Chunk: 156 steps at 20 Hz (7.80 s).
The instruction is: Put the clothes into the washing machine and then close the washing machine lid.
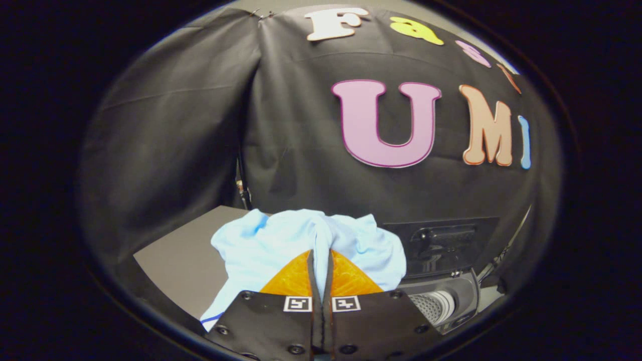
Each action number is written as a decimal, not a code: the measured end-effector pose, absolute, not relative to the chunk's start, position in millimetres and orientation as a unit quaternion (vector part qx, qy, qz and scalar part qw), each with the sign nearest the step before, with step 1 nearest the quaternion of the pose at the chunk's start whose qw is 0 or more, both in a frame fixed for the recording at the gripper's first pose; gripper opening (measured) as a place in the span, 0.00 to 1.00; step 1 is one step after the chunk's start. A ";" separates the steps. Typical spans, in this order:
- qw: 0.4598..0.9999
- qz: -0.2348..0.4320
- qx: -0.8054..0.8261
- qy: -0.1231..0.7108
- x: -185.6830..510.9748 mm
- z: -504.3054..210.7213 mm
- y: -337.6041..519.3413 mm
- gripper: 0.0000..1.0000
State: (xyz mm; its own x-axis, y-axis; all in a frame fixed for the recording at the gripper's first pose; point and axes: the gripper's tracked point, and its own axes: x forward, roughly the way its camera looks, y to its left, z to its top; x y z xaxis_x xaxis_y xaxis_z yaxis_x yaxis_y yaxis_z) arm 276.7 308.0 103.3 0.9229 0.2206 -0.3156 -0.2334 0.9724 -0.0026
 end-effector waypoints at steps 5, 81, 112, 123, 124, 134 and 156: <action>0.986 0.094 -0.015 0.138 280.7 101.9 254.7 0.01; 0.989 -0.091 -0.039 0.112 490.6 57.5 48.9 0.98; 0.999 -0.026 -0.010 -0.018 419.3 61.8 52.3 0.95; 0.999 -0.040 -0.009 -0.027 386.9 57.0 50.5 0.95; 0.999 -0.041 -0.009 -0.027 383.8 55.9 50.0 0.95; 0.998 -0.047 -0.008 -0.029 354.6 47.6 47.6 0.95; 0.998 -0.042 -0.013 -0.046 320.0 30.4 45.3 0.95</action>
State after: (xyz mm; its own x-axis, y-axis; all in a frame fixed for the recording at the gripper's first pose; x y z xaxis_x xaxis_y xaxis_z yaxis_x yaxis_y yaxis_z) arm 320.0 45.3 30.4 0.9923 -0.0830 0.0922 0.0853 0.9961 -0.0216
